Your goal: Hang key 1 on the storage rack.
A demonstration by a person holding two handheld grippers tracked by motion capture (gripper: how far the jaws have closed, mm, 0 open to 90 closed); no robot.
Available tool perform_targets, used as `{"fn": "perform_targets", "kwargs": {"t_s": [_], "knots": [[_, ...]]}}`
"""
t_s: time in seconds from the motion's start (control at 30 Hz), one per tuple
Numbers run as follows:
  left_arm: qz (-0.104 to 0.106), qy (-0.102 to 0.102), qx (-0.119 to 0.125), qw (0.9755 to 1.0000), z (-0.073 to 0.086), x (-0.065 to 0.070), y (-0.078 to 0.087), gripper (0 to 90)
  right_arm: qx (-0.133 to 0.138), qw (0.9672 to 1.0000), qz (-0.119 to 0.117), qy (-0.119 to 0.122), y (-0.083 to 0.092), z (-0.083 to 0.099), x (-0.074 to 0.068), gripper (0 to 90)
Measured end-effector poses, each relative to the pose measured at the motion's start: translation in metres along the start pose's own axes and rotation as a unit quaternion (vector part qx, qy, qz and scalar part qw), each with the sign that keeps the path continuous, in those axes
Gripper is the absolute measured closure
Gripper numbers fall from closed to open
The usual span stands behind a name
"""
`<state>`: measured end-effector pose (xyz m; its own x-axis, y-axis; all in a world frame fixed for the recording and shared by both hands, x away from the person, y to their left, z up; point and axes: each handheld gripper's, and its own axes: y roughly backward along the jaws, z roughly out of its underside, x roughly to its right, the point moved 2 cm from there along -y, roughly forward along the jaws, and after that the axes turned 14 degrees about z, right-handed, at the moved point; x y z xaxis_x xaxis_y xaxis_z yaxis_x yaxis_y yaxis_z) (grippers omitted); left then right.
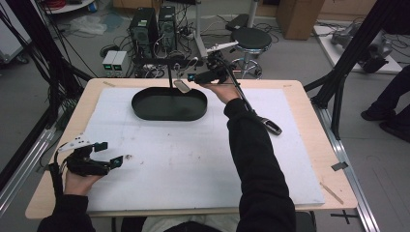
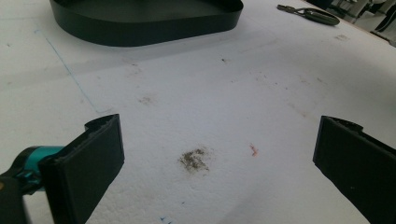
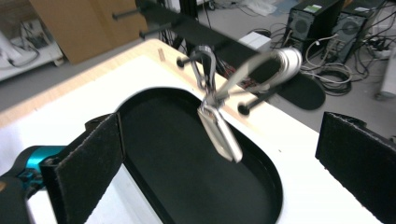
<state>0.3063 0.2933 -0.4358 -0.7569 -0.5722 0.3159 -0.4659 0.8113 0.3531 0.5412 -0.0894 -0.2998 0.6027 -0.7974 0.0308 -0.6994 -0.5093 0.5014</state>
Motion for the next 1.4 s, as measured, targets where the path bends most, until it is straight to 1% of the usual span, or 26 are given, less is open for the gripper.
{"fn": "perform_targets", "kwargs": {"t_s": [0.07,0.13,0.27,0.37,0.43,0.53,0.63,0.67,0.7,0.77,0.83,1.0,1.07,1.33,1.4], "knots": [[-0.001,0.0,0.0,1.0,0.0,0.0,0.0,2.4,-0.006,1.0,0.001,0.006,0.002,0.005,0.0,0.7],[-0.001,0.0,0.0,1.0,0.0,0.0,0.0,2.3,-0.006,0.9999,0.003,0.015,0.003,0.008,-0.001,0.7],[-0.002,0.0,-0.002,1.0,0.0,0.0,-0.001,2.3,-0.007,0.9998,0.001,0.019,0.007,0.016,-0.002,0.7],[-0.001,0.0,-0.003,1.0,0.0,0.0,0.0,2.3,-0.015,0.9995,0.003,0.026,0.008,0.021,-0.002,0.7],[-0.001,0.001,-0.002,1.0,0.0,0.0,0.0,2.3,-0.025,0.9991,0.008,0.033,0.009,0.023,-0.002,0.7],[-0.001,0.001,-0.003,1.0,0.0,0.0,0.0,2.3,-0.027,0.9986,0.011,0.044,0.011,0.023,-0.004,0.7],[-0.002,0.001,-0.002,1.0,0.0,0.0,0.0,2.4,-0.029,0.9977,0.02,0.059,0.013,0.025,-0.007,0.7],[-0.001,0.001,-0.002,1.0,0.0,0.0,0.0,2.4,-0.028,0.9976,0.022,0.06,0.014,0.026,-0.007,0.7],[-0.002,0.001,-0.002,1.0,0.0,0.0,0.0,2.4,-0.028,0.9978,0.021,0.055,0.015,0.03,-0.005,0.7],[-0.001,0.001,-0.003,1.0,0.0,0.0,0.0,2.3,-0.029,0.9979,0.021,0.054,0.016,0.034,-0.004,0.7],[-0.002,0.001,-0.004,1.0,0.0,0.0,-0.001,2.4,-0.039,0.9976,0.024,0.052,0.016,0.041,0.0,0.7],[-0.002,-0.001,-0.006,1.0,0.0,0.0,-0.001,2.4,-0.044,0.9979,0.029,0.039,0.022,0.055,0.01,0.7],[-0.002,-0.001,-0.006,1.0,0.0,0.001,-0.001,2.3,-0.046,0.9977,0.035,0.036,0.025,0.061,0.015,0.7],[-0.003,-0.001,-0.007,1.0,0.0,0.001,-0.001,2.3,-0.057,0.997,0.053,0.007,0.036,0.085,0.039,0.7],[-0.003,-0.001,-0.006,1.0,0.0,0.001,-0.001,2.3,-0.056,0.9968,0.057,0.001,0.039,0.091,0.045,0.7]]}}
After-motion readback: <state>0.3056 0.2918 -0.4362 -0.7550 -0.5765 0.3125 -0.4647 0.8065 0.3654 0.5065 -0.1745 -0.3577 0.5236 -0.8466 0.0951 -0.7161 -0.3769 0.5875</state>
